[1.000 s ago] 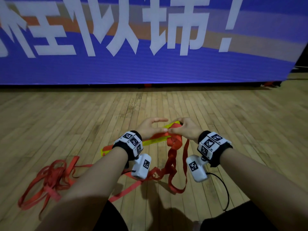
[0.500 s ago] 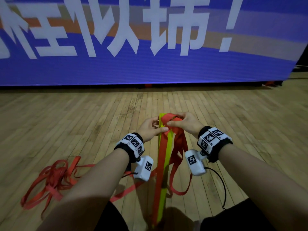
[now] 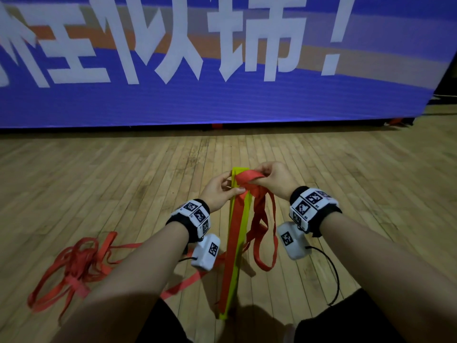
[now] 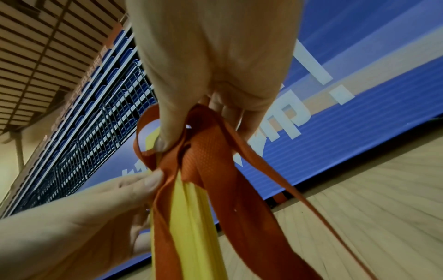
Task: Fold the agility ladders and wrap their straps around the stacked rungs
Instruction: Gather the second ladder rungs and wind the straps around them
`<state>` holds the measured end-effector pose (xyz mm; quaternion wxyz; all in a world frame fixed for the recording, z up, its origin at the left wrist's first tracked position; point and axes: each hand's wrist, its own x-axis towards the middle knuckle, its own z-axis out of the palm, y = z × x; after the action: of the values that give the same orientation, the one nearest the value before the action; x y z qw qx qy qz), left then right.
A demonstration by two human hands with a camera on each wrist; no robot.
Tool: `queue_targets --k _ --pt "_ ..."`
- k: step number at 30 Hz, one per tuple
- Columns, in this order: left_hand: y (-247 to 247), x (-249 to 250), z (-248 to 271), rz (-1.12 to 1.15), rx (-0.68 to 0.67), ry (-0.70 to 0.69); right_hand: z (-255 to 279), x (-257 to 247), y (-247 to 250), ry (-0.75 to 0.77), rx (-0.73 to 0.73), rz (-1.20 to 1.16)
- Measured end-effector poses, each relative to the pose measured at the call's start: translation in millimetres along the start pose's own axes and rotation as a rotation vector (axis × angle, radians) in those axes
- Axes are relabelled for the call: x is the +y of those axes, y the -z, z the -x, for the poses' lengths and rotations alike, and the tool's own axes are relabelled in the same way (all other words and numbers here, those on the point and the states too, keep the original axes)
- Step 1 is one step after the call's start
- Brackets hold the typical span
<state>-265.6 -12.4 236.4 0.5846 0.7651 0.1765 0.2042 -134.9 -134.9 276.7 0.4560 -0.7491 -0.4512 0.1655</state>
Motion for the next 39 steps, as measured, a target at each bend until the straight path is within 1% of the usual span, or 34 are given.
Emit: queue_targets --k 4,8,12,15,18,20,24,28,30,33,36,39 --pt "2.9 -0.9 -1.2 -0.1 0.009 -0.039 0.6 0.9 -4.6 0.033 0.039 -0.001" --pt "6.3 -1.1 -3.2 -0.096 -0.002 -0.022 -1.0 0.6 -7.5 0.044 0.034 0.003" --pt "6.4 -2.8 -5.1 -0.075 0.045 -0.001 -4.2 2.7 -10.4 0.037 0.036 -0.019" --pt "6.6 -3.2 -5.5 -0.018 0.058 0.019 -6.2 5.7 -8.7 0.023 -0.024 -0.08" --pt "7.5 -5.2 -6.3 -0.023 0.058 0.026 -5.3 7.0 -3.5 -0.011 -0.138 -0.087" --pt "8.7 -7.8 -6.9 -0.051 0.083 0.018 -3.7 8.0 -1.0 -0.042 -0.194 -0.09" --pt "11.5 -10.9 -7.2 -0.094 0.132 0.017 -3.0 11.2 2.1 -0.061 -0.225 -0.172" --pt "13.4 -12.0 -8.1 -0.11 0.148 0.028 -2.0 13.8 4.5 -0.057 -0.291 -0.096" --pt "14.3 -13.7 -8.2 -0.124 0.156 0.032 -1.9 14.9 6.2 -0.062 -0.285 -0.071" --pt "16.7 -16.0 -9.4 -0.116 0.158 0.037 -5.2 17.8 10.4 -0.061 -0.229 -0.034" --pt "18.9 -15.3 -9.5 -0.118 0.161 0.027 -6.7 19.3 13.6 -0.051 -0.233 0.017" --pt "19.3 -14.7 -10.4 -0.104 0.165 0.018 -3.1 17.1 14.0 -0.046 -0.254 -0.032"
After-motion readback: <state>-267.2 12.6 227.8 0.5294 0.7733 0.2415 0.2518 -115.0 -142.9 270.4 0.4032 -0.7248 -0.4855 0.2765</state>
